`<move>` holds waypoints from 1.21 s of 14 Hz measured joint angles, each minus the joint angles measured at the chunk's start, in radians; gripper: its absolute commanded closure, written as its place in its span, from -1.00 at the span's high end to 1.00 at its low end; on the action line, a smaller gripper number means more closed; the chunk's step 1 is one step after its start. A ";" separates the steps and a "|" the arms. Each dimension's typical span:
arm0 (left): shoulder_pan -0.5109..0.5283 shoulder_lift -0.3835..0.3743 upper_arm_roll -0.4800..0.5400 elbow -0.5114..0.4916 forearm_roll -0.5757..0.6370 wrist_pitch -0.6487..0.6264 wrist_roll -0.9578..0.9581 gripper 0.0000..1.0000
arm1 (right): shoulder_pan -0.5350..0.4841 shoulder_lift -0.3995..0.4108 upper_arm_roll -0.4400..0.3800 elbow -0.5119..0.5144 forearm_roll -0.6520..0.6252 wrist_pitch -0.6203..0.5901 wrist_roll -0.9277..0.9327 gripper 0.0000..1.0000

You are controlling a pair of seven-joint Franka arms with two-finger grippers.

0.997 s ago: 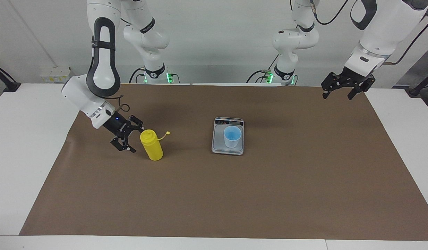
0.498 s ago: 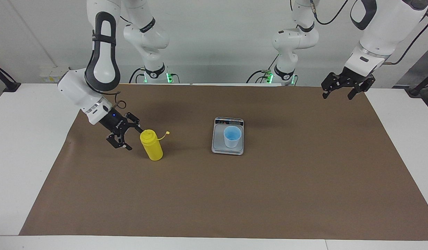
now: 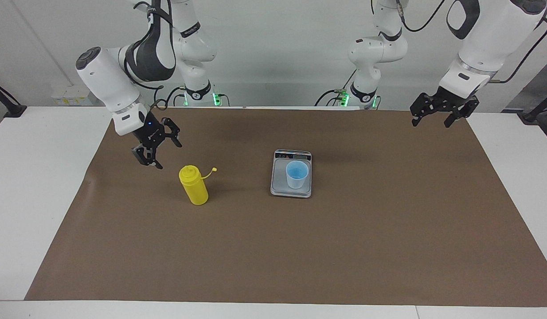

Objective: Pour seasoning into cup on scale with both arms

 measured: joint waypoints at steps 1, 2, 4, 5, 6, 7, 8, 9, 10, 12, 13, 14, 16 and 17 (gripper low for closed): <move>0.000 0.000 0.000 0.000 0.000 0.000 0.010 1.00 | 0.021 0.000 0.001 0.017 -0.028 -0.008 0.066 1.00; 0.000 0.000 0.000 0.000 0.001 0.000 0.013 1.00 | 0.045 0.000 0.001 0.035 -0.058 -0.014 0.144 1.00; 0.000 0.000 0.000 0.000 0.001 0.000 0.013 1.00 | 0.101 0.000 0.002 0.085 -0.134 -0.033 0.318 1.00; 0.000 0.000 0.000 0.000 0.001 0.001 0.013 1.00 | 0.121 0.000 0.002 0.111 -0.165 -0.042 0.399 1.00; 0.000 0.000 0.001 0.000 0.000 0.001 0.013 1.00 | 0.133 0.002 0.003 0.137 -0.184 -0.049 0.475 1.00; 0.000 0.000 0.002 0.000 -0.001 0.001 0.013 1.00 | 0.138 0.006 0.003 0.163 -0.191 -0.061 0.539 1.00; 0.001 0.000 0.003 0.000 -0.002 0.001 0.013 1.00 | 0.138 0.014 0.003 0.196 -0.203 -0.082 0.598 1.00; 0.001 0.000 0.003 0.000 -0.002 0.002 0.013 1.00 | 0.138 0.028 0.002 0.240 -0.239 -0.108 0.665 1.00; 0.001 0.000 0.003 0.000 -0.002 0.004 0.013 1.00 | 0.141 0.045 0.002 0.285 -0.270 -0.135 0.733 1.00; 0.001 0.000 0.003 0.000 -0.002 0.004 0.013 1.00 | 0.158 0.077 0.002 0.356 -0.303 -0.174 0.882 1.00; 0.001 0.000 0.003 0.000 -0.002 0.004 0.013 1.00 | 0.165 0.090 0.003 0.380 -0.323 -0.190 0.950 1.00; 0.001 0.000 0.003 0.000 -0.002 0.005 0.013 1.00 | 0.174 0.099 0.003 0.399 -0.343 -0.215 1.011 1.00; 0.000 0.000 0.002 0.000 -0.002 0.006 0.013 1.00 | 0.185 0.110 0.003 0.433 -0.354 -0.277 1.180 1.00; -0.001 0.000 0.000 0.000 -0.002 0.006 0.013 1.00 | 0.187 0.113 0.003 0.445 -0.354 -0.305 1.280 1.00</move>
